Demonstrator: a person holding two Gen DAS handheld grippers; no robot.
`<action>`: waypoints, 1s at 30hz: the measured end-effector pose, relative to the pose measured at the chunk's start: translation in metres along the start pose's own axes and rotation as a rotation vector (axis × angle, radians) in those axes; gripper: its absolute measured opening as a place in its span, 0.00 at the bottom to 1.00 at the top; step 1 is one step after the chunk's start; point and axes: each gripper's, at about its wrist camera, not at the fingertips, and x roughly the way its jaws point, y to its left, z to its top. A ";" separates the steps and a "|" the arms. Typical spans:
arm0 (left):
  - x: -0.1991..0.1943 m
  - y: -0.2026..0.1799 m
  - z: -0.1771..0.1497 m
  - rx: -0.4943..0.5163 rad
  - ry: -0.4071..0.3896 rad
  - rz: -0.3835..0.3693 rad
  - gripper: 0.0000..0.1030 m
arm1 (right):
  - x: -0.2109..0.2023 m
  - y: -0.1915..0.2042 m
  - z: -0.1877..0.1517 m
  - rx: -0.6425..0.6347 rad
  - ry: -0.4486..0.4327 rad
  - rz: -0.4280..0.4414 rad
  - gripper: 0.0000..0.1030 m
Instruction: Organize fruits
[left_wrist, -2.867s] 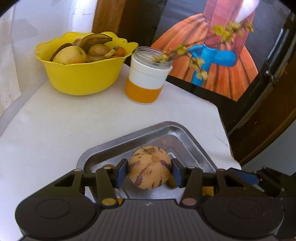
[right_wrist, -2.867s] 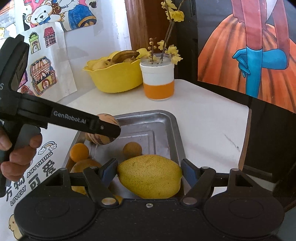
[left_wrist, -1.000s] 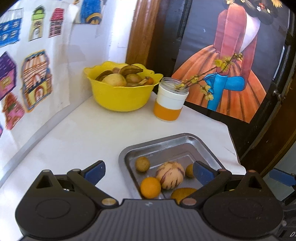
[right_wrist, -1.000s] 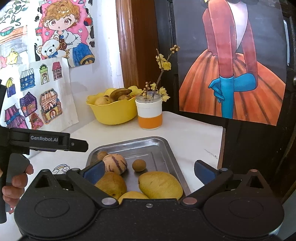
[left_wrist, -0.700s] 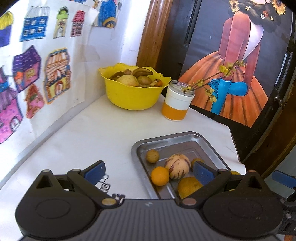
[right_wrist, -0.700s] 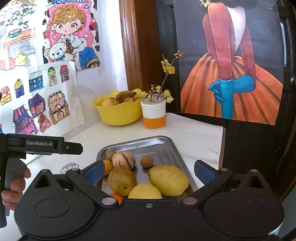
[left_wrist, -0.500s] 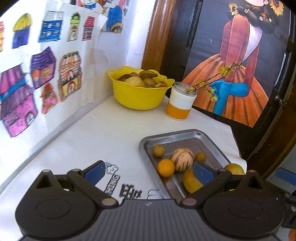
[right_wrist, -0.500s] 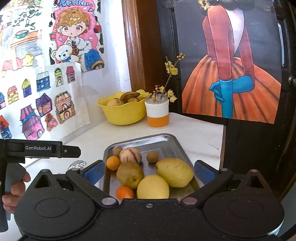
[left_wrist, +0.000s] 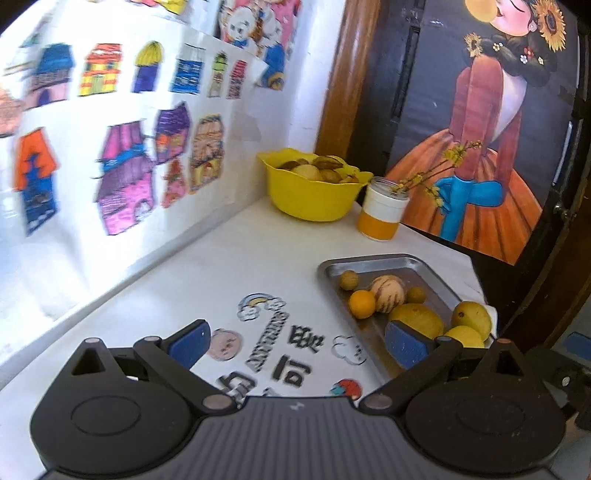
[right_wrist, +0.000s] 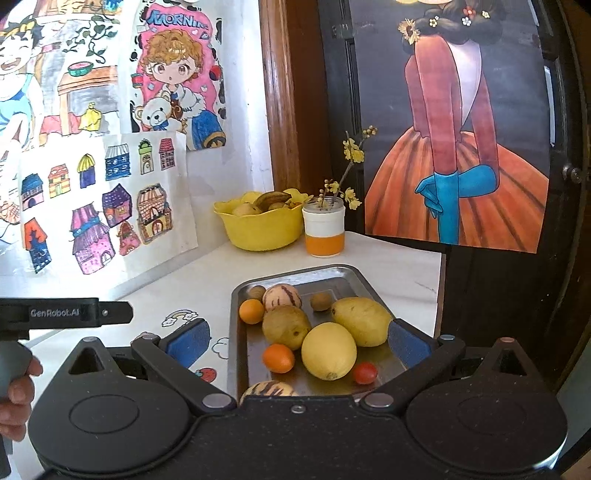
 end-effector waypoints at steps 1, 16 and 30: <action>-0.006 0.002 -0.004 -0.003 -0.013 0.011 0.99 | -0.003 0.002 -0.002 0.001 -0.006 -0.002 0.99; -0.048 0.025 -0.056 -0.018 -0.038 0.099 0.99 | -0.040 0.028 -0.035 0.081 -0.045 -0.041 0.99; -0.080 0.040 -0.087 -0.008 -0.059 0.162 0.99 | -0.065 0.055 -0.077 -0.024 -0.099 -0.057 0.99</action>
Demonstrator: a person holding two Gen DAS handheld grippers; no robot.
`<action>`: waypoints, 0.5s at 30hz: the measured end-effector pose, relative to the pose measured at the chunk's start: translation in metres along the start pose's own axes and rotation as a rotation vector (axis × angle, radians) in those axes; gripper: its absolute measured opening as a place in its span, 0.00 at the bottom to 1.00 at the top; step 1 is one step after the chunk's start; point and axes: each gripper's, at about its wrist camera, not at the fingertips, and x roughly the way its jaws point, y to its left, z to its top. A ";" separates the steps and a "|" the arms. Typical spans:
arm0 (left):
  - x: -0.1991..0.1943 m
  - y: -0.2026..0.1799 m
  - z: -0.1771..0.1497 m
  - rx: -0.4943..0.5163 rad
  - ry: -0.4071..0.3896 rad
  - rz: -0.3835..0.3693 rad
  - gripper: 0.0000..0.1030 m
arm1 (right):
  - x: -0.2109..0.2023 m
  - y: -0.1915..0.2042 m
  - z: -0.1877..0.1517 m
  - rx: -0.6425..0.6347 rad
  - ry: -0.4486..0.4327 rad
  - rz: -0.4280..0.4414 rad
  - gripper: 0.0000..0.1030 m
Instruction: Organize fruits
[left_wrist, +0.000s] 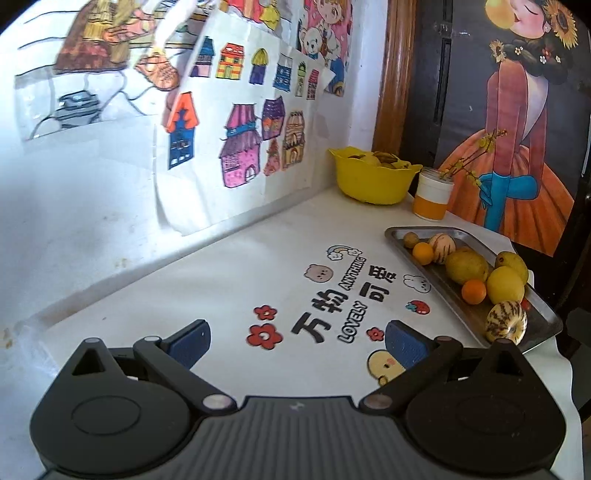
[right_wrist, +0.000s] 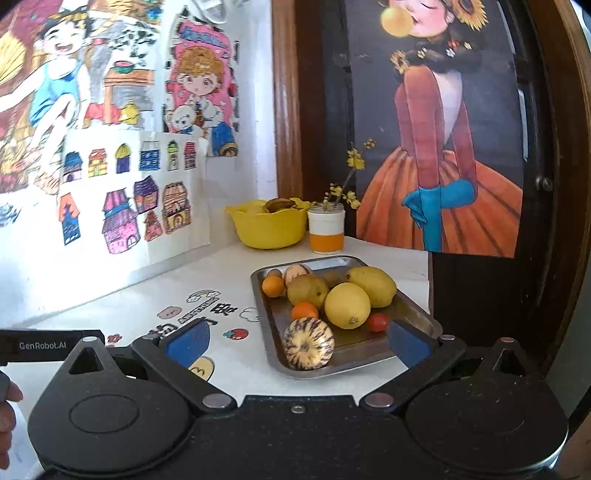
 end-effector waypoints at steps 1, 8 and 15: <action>-0.002 0.001 -0.003 0.001 -0.006 0.005 0.99 | -0.001 0.002 -0.004 0.002 -0.001 0.008 0.99; -0.014 0.011 -0.023 0.015 -0.042 0.027 0.99 | -0.009 0.016 -0.029 0.008 -0.014 0.034 0.99; -0.023 0.025 -0.041 -0.007 -0.047 0.035 0.99 | -0.017 0.022 -0.044 -0.018 -0.041 0.006 0.99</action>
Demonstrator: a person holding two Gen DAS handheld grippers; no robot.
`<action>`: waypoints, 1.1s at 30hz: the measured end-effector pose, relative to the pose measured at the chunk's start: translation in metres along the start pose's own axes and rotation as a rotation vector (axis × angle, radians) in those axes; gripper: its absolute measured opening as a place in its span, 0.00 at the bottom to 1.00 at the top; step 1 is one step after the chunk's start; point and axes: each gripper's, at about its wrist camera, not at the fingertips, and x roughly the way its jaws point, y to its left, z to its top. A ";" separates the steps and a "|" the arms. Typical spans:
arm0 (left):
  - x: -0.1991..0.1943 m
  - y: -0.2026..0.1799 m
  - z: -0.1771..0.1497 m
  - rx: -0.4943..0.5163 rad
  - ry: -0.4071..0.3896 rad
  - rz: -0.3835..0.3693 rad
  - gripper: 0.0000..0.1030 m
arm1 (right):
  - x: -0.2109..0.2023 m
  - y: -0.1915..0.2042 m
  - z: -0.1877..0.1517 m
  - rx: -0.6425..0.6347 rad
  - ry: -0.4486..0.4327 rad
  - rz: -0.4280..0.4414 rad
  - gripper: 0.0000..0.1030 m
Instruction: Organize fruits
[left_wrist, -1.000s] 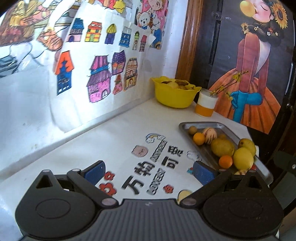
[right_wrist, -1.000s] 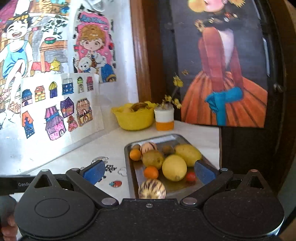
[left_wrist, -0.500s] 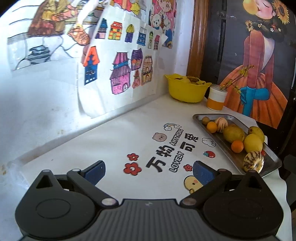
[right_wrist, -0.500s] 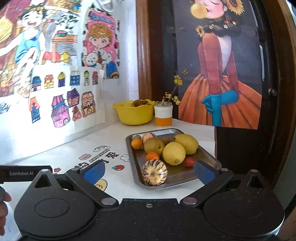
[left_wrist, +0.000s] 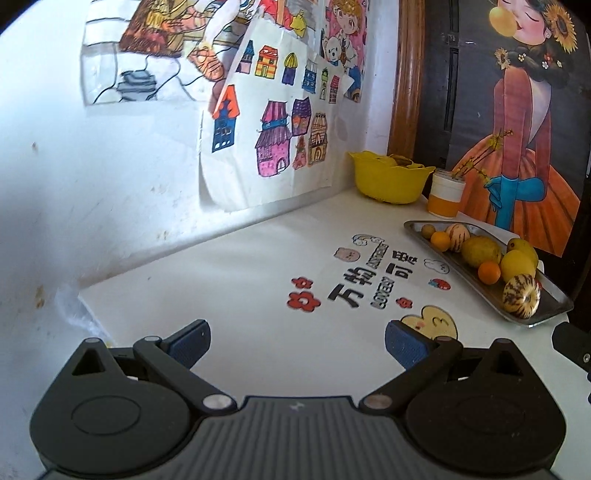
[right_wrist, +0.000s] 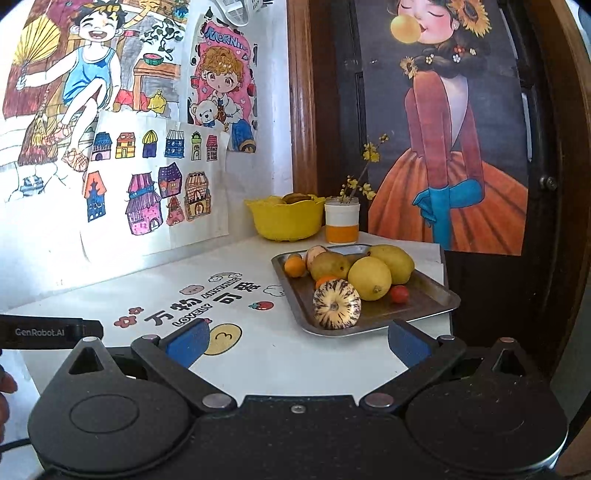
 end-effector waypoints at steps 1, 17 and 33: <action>-0.001 0.001 -0.002 0.002 -0.002 0.003 0.99 | -0.001 0.001 -0.002 -0.009 -0.007 -0.006 0.99; -0.008 0.001 -0.018 0.018 -0.011 -0.005 0.99 | -0.004 0.006 -0.012 -0.057 -0.037 -0.017 0.99; -0.006 0.010 -0.026 -0.006 -0.009 0.018 0.99 | -0.004 0.011 -0.014 -0.078 -0.039 -0.015 0.99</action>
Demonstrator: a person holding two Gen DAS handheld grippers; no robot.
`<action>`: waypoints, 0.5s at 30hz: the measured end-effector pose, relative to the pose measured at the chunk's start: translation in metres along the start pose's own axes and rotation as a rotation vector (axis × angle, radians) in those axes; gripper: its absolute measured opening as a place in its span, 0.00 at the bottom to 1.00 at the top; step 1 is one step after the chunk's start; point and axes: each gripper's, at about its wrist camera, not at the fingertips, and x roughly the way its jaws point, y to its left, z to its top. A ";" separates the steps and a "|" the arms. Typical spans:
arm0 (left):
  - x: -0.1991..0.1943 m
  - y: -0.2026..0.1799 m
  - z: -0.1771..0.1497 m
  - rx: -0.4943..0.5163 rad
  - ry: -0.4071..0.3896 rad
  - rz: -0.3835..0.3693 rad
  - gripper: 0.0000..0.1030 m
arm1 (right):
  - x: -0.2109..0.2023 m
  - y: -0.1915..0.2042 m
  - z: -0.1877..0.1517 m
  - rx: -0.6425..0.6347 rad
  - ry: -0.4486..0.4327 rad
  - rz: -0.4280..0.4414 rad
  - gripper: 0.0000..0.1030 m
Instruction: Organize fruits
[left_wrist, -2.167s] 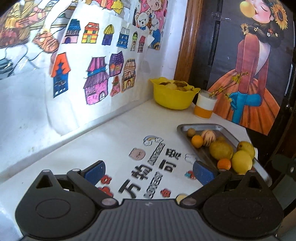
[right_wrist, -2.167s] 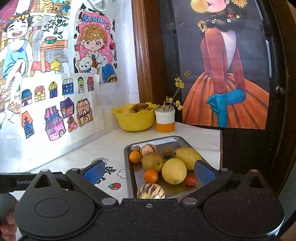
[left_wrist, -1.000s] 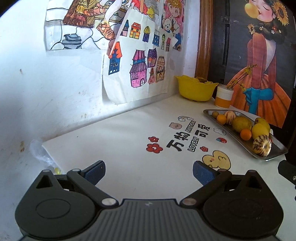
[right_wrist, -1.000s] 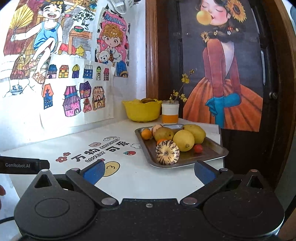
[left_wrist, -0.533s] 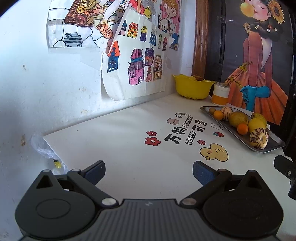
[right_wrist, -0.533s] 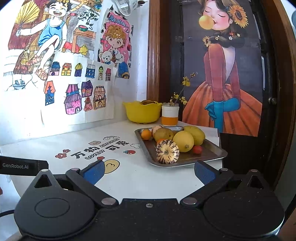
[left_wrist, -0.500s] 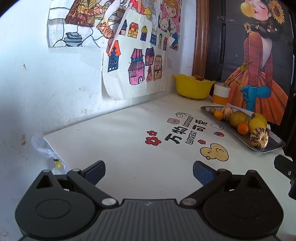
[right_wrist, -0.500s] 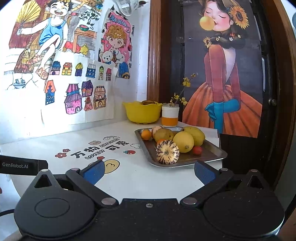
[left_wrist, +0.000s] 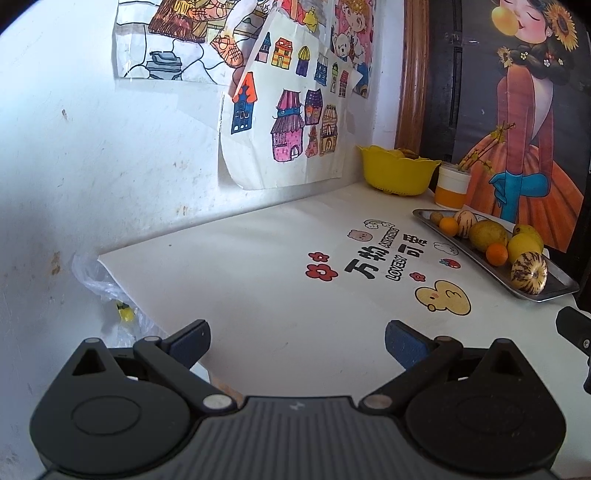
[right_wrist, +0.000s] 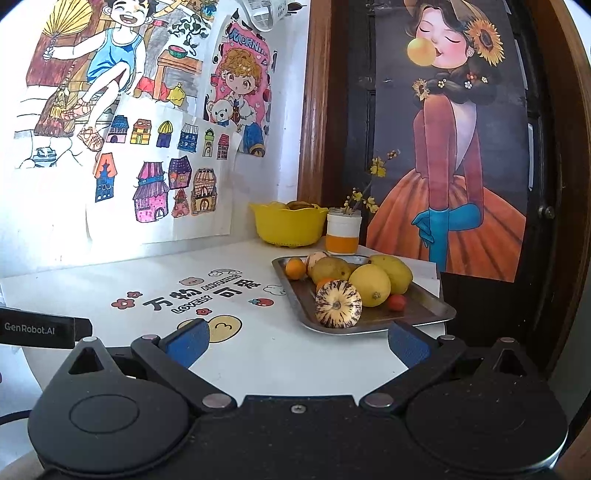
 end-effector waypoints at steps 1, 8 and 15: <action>0.000 0.000 0.000 0.000 -0.001 0.000 0.99 | 0.000 0.000 0.000 0.000 -0.001 0.000 0.99; -0.002 -0.001 -0.001 0.002 -0.003 0.003 1.00 | -0.001 0.001 0.000 -0.005 -0.004 0.005 1.00; -0.002 -0.001 -0.001 0.003 0.001 0.004 0.99 | -0.001 0.000 -0.001 -0.002 -0.003 0.006 0.99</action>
